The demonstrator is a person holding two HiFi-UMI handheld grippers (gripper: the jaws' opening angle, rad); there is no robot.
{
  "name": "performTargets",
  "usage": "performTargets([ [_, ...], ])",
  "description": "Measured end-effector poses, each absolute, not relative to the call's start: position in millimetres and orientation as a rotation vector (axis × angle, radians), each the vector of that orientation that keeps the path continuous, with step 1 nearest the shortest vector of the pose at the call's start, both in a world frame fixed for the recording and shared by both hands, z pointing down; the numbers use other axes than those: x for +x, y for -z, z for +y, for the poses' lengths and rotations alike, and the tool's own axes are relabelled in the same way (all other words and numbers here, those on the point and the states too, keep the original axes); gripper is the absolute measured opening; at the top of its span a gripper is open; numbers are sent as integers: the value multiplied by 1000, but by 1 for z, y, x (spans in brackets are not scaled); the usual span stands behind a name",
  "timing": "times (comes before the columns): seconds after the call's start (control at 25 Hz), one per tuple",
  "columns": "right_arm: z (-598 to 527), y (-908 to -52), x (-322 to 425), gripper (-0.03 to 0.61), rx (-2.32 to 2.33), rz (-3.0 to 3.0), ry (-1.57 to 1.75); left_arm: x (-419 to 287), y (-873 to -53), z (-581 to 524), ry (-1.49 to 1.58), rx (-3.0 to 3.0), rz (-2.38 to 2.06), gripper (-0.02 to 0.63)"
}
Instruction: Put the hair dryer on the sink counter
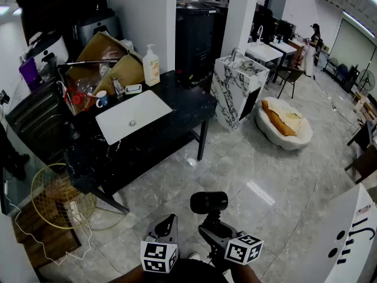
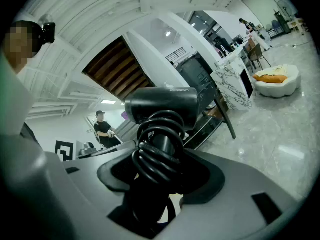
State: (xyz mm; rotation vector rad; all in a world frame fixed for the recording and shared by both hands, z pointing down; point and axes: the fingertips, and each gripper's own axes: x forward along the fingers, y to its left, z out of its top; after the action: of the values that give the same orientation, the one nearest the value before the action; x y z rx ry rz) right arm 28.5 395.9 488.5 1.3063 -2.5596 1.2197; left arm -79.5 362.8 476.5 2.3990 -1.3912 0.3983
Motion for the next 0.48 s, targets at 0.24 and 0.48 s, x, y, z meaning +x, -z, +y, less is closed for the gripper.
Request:
performTargets([
  [0.24, 390, -486, 22, 262, 1314, -2565, -1201, -89, -473, 356, -382, 2401, -1405, 6],
  [0.48, 384, -481, 15, 262, 1314, -2575, -1181, -95, -466, 350, -361, 2411, -1420, 6],
])
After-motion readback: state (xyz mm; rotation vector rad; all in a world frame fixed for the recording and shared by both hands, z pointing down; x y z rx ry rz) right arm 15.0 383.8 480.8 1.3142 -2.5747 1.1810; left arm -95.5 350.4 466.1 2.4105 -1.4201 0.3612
